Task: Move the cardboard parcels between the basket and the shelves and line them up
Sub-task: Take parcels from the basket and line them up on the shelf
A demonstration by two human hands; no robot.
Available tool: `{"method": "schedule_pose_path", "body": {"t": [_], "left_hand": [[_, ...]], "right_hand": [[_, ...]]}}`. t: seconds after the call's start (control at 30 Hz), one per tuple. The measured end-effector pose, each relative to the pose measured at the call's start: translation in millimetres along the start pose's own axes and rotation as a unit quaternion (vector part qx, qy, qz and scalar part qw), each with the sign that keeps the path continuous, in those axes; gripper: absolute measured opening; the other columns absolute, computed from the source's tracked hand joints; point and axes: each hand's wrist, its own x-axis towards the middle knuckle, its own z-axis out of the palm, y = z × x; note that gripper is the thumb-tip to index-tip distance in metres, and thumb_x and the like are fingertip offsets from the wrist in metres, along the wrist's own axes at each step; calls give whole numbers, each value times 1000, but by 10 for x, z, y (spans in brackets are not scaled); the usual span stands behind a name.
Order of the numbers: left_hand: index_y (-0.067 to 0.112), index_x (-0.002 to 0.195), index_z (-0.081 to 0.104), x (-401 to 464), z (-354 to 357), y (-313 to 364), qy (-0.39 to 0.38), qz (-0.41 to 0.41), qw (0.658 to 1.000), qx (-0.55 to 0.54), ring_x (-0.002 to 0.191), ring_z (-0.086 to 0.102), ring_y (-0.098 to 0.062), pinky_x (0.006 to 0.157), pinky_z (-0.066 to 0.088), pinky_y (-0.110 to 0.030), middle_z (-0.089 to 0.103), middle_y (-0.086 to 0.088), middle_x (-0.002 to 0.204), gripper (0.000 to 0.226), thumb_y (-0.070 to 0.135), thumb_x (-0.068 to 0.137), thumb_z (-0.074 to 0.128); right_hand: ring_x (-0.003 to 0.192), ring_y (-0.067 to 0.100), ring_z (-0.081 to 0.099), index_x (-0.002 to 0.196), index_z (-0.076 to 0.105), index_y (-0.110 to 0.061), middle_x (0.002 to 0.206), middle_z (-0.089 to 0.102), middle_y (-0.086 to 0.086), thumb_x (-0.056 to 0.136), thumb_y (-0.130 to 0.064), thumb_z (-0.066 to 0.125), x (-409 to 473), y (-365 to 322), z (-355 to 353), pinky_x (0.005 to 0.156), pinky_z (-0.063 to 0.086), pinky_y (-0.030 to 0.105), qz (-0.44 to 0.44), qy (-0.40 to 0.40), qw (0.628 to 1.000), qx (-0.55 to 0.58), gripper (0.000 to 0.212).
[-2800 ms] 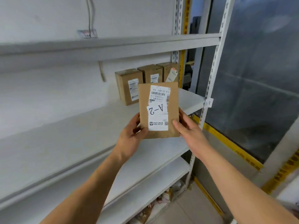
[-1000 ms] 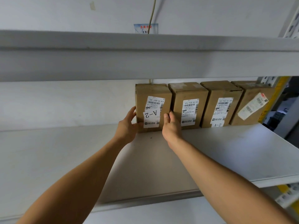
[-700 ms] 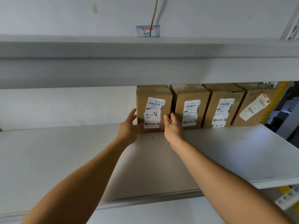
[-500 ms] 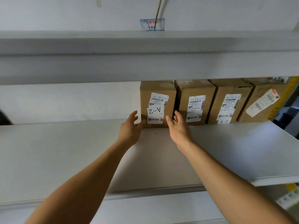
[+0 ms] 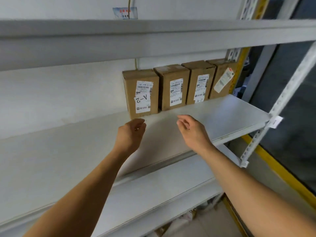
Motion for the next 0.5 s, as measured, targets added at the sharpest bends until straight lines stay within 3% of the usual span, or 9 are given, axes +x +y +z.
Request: {"method": "schedule_pose_path", "body": {"t": [0.2,0.37,0.43,0.5], "left_hand": [[18,127,73,-474,91,334,-46,92,994,-43,101,70,-18,87,45,-19,76,0,116,28,27,105,61],[10,119,76,-929,436,681,-103,174,977,-60,92,71,-24,75,35,3,78,-6,105,21,17,102,66],[10,117,76,-1099,627,830,-131,187,971,-67,87,71,-26,74,37,0,77,-6,98,20,16,100,68],[12,120,75,-1286,839,978,-167,188,965,-78,93,71,-25,83,45,-11,77,-7,102,22,20,101,67]], "right_hand": [[134,8,56,144,59,-19,144,63,-3,109,-31,57,-972,27,-287,108,46,25,55,60,997,-16,38],[137,6,54,145,59,-24,143,63,-6,108,-31,57,-1770,164,-645,113,47,30,118,119,985,-37,38],[135,6,54,145,59,-27,141,63,-8,108,-34,57,-2064,264,-822,112,48,30,152,143,977,-51,38],[136,9,56,144,59,-27,142,64,-7,108,-35,57,-2343,380,-1011,111,49,31,180,160,968,-67,37]]}}
